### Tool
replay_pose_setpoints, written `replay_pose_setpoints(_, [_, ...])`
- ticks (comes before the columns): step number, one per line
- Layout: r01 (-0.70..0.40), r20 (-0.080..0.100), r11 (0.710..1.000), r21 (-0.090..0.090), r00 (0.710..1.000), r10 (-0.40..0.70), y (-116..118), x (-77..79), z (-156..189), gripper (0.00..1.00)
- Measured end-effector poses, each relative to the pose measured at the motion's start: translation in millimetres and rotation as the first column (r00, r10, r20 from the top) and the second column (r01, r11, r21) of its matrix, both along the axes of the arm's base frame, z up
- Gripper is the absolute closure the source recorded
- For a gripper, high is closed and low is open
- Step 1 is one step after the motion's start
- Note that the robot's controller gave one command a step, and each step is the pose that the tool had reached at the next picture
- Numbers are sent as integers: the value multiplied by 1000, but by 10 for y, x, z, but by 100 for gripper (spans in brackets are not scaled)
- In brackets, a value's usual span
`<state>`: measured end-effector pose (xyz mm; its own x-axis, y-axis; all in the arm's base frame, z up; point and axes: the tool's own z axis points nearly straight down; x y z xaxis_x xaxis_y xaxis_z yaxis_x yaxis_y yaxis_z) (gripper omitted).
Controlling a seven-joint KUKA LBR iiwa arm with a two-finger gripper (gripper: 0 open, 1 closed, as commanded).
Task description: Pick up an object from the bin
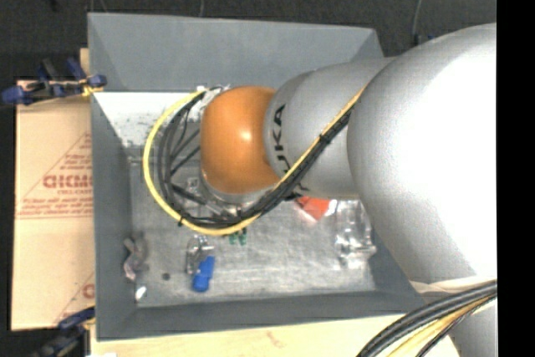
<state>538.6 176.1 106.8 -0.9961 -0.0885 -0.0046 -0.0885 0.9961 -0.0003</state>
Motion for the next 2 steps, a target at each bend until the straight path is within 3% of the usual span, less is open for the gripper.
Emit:
replay_pose_setpoints(1, [-227,23,974,2,974,227,-245,-518,-318,0])
replay_pose_setpoints(2, [-224,21,975,3,974,224,-239,-517,-309,100])
